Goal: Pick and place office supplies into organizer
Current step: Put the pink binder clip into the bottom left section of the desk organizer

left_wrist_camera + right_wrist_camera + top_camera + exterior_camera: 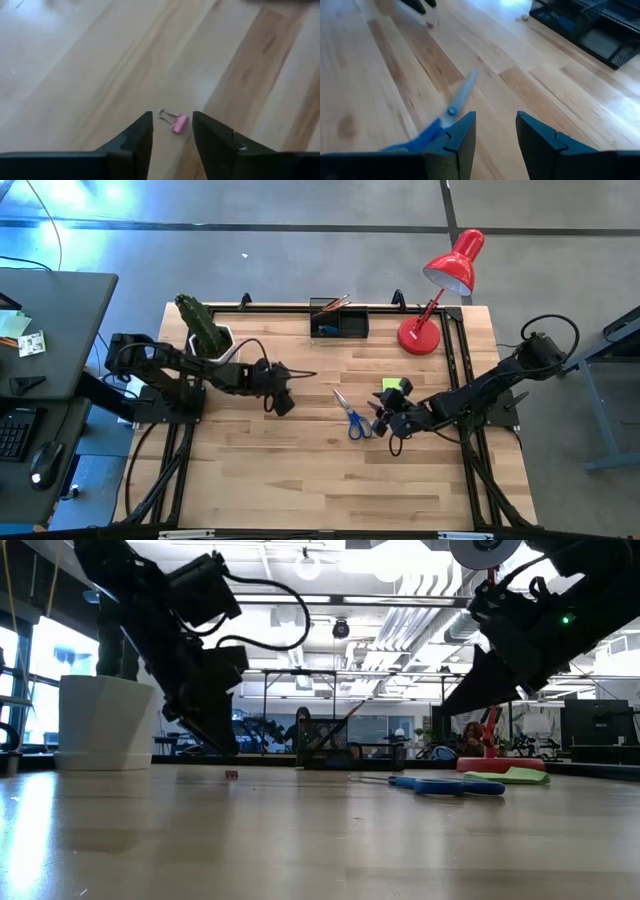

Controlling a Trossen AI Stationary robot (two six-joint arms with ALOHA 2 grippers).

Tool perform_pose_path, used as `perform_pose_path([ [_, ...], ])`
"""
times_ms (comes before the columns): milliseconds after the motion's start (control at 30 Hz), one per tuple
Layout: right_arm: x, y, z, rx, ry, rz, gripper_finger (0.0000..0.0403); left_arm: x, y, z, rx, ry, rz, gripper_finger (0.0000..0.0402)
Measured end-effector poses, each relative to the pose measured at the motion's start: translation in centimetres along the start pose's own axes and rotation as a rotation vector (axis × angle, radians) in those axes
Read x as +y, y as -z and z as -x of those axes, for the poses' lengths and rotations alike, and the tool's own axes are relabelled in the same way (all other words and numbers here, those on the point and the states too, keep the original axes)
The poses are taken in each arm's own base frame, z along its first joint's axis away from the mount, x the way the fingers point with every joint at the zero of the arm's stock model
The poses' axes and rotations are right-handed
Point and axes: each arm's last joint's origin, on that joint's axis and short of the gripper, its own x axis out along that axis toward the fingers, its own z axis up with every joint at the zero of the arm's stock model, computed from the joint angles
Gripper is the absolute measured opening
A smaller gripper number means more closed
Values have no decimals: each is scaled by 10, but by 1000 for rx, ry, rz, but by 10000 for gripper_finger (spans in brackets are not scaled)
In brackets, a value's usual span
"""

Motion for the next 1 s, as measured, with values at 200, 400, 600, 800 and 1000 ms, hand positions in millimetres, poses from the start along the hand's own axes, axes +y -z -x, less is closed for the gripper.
perform_pose_path([
  [200,5,-7,0,-51,-39,-20,133,-9,4,2,-23,-19,58,146],
  [400,7,-10,1,-69,-70,-46,133,-5,6,2,-53,-132,117,142],
  [600,9,-12,1,-86,-85,-65,133,-11,5,0,-56,-55,261,139],
  [800,9,-11,1,-78,-91,-59,133,-16,11,-3,-46,-72,279,138],
  [1000,9,-11,1,-75,-99,-35,133,-16,20,-18,-13,-126,300,138],
])
